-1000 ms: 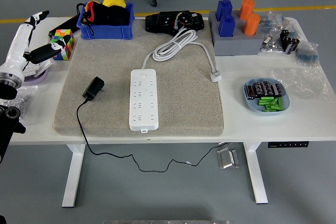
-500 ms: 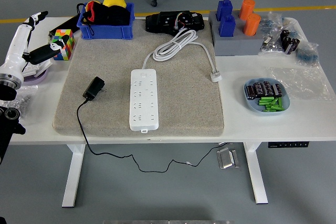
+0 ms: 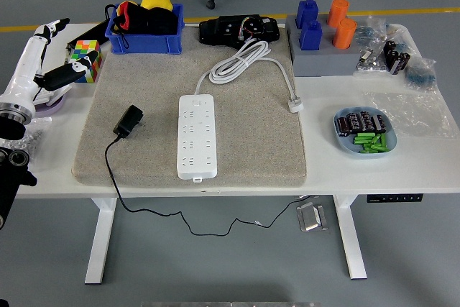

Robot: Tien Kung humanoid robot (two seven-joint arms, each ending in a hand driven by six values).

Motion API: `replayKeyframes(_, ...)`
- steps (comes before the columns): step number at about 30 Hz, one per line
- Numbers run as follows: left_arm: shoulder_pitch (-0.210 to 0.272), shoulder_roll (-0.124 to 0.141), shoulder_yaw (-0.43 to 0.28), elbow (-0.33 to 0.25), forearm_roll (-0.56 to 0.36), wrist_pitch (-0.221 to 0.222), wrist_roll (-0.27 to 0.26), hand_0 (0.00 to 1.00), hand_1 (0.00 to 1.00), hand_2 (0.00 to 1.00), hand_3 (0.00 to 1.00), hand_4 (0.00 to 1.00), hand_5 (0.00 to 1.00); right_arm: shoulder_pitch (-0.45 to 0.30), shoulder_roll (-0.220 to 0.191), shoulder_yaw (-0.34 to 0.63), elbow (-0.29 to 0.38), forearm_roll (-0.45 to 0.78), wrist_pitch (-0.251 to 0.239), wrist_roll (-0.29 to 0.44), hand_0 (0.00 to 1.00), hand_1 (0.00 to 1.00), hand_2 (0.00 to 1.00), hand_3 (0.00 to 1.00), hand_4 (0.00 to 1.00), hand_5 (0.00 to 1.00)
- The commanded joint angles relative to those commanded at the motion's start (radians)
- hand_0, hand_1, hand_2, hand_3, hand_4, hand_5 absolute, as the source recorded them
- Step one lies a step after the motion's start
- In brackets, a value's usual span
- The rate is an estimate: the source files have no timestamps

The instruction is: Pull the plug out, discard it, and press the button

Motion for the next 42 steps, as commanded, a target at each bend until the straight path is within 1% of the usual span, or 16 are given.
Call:
replayKeyframes(23,0.002,-0.001,0.001,-0.005,-0.001,0.0,-0.001,0.945,0.958,0.92,0.896,0.785,0.381,0.0,0.001,0.005,0.0,-0.001,0.0,-0.001,0.767,0.729,0.724,0.713,0.883,0.658)
replayKeyframes(32,-0.004,0.004,0.009,-0.006,0.0,0.001,0.001,0.944,0.957,0.919,0.893,0.778,0.369,0.002,0.002,0.009,0.0,-0.001,0.0,-0.001,0.767,0.729,0.724,0.713,0.883,0.658)
replayKeyframes(42,-0.005,0.004,0.007,-0.006,0.001,0.0,0.003,0.944,0.957,0.918,0.892,0.777,0.364,0.003,0.002,0.01,0.0,0.0,0.0,-0.001,0.767,0.729,0.724,0.713,0.883,0.658)
